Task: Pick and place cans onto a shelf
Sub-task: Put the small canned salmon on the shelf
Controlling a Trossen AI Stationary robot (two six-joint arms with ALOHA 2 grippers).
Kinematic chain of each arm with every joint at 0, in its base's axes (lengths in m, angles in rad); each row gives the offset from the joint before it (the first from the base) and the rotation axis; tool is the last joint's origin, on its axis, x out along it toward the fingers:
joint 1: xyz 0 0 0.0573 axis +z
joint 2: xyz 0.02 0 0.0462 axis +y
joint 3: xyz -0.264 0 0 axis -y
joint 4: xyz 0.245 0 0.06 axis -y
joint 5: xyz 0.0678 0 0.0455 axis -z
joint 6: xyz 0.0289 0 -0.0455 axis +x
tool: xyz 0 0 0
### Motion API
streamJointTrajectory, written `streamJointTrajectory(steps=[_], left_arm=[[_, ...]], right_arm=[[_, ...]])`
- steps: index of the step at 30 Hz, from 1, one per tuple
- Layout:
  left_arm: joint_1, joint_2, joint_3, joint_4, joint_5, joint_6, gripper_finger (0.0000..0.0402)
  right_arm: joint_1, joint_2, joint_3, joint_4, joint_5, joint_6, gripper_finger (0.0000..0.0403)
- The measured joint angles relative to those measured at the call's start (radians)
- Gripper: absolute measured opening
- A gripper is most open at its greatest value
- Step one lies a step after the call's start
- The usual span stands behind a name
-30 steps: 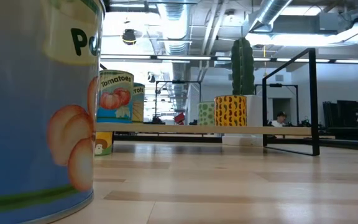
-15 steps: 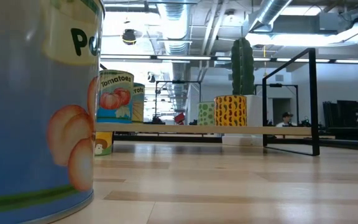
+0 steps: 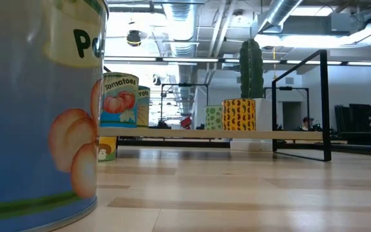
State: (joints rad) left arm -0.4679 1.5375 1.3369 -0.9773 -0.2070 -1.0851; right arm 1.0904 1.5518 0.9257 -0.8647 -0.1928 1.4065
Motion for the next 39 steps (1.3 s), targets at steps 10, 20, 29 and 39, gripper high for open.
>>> streamJointTrajectory(steps=[10,20,29,39], left_arm=[[0.0,0.0,0.0,0.008,0.0,0.0,0.0087],[0.0,0.0,0.0,0.008,0.001,-0.001,0.0087],[0.0,0.0,0.0,0.008,0.001,0.033,0.0087],[0.0,0.0,0.0,0.003,0.001,0.053,0.0087]], right_arm=[[-0.027,0.116,0.006,0.077,-0.053,-0.068,0.0196],[-0.134,0.07,-0.001,0.053,-0.01,-0.261,0.0044],[-0.249,-0.026,-0.001,0.026,0.042,-0.383,0.0006],[-0.401,-0.238,0.057,0.006,0.146,-0.502,0.0003]])
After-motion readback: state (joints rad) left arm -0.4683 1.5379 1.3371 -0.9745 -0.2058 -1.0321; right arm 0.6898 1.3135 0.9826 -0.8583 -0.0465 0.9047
